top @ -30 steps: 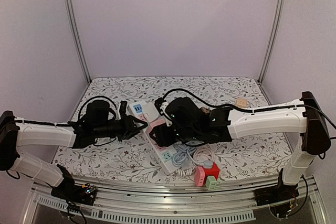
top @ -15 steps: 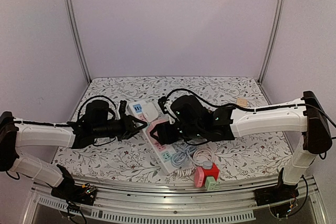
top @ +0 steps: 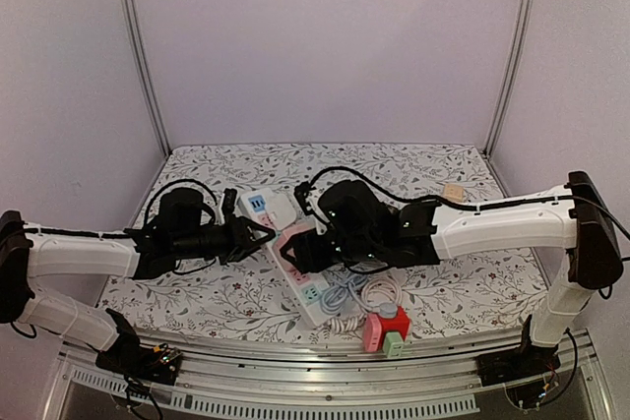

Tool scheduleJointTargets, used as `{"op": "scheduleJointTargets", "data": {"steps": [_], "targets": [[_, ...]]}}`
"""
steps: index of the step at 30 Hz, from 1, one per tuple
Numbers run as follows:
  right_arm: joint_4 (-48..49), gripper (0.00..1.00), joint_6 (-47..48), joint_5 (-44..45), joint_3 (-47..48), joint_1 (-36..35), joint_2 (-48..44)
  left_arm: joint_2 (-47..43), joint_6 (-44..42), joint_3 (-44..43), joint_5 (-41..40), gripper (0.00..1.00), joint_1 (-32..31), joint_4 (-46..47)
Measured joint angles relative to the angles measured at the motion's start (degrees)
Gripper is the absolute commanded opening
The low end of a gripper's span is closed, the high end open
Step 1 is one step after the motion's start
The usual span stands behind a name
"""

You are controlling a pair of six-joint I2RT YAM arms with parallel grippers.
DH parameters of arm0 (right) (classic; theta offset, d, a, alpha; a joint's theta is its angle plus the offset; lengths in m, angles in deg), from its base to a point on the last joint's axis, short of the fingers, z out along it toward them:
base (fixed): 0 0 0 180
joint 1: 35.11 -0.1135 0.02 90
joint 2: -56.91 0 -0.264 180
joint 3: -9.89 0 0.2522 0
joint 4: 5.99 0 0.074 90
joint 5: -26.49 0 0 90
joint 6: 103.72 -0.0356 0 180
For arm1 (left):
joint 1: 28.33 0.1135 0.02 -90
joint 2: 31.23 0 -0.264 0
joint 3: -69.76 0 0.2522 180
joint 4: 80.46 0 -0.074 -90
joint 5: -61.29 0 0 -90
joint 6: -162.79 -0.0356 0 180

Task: Pull the plug off the socket
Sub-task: Remove the plug from the socket.

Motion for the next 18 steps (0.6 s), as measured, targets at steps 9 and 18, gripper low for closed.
{"op": "scheduleJointTargets", "data": {"steps": [9,18], "targets": [[-4.5,0.24,2.8,7.5,2.1,-2.3,-0.3,1.6,1.1,0.1,-1.4,0.00,0.1,-1.6],[-7.1,0.24,3.0,10.1,2.1,-2.3,-0.6,2.2,1.8,0.3,-1.8,0.00,0.2,-2.3]]}}
